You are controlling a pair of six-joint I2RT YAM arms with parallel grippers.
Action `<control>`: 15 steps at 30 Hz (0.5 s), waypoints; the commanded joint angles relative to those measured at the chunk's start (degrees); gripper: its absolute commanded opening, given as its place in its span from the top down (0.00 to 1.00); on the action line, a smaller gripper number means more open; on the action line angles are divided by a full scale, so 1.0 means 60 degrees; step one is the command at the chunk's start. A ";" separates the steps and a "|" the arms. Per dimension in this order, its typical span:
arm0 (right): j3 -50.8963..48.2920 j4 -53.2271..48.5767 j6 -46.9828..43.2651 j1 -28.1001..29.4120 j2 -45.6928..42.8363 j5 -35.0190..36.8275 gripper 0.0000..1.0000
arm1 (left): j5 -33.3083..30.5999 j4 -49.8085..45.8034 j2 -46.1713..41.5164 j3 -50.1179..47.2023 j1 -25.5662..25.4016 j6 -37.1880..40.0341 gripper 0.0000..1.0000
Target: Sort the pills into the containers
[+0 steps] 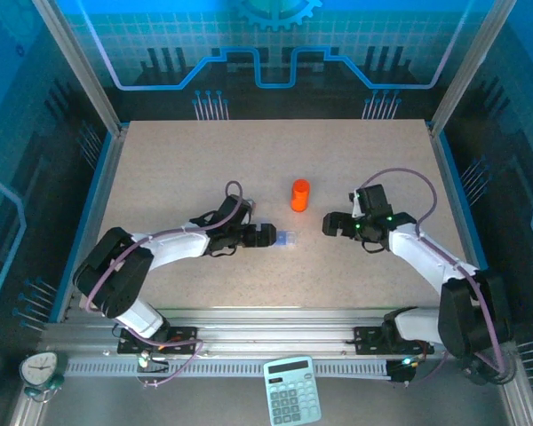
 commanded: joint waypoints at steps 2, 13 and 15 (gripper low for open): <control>-0.0191 0.0458 0.0155 -0.0276 -0.0427 -0.0969 0.00 | 0.0190 0.0224 0.0405 0.0564 -0.0241 -0.0183 0.01; -0.0250 0.0469 0.0047 -0.0484 -0.0344 -0.1267 0.00 | 0.0120 0.0318 0.1139 0.1249 -0.0883 -0.0337 0.01; -0.0247 0.0470 0.0037 -0.0511 -0.0326 -0.1295 0.00 | 0.0075 0.0312 0.1223 0.1370 -0.1004 -0.0371 0.01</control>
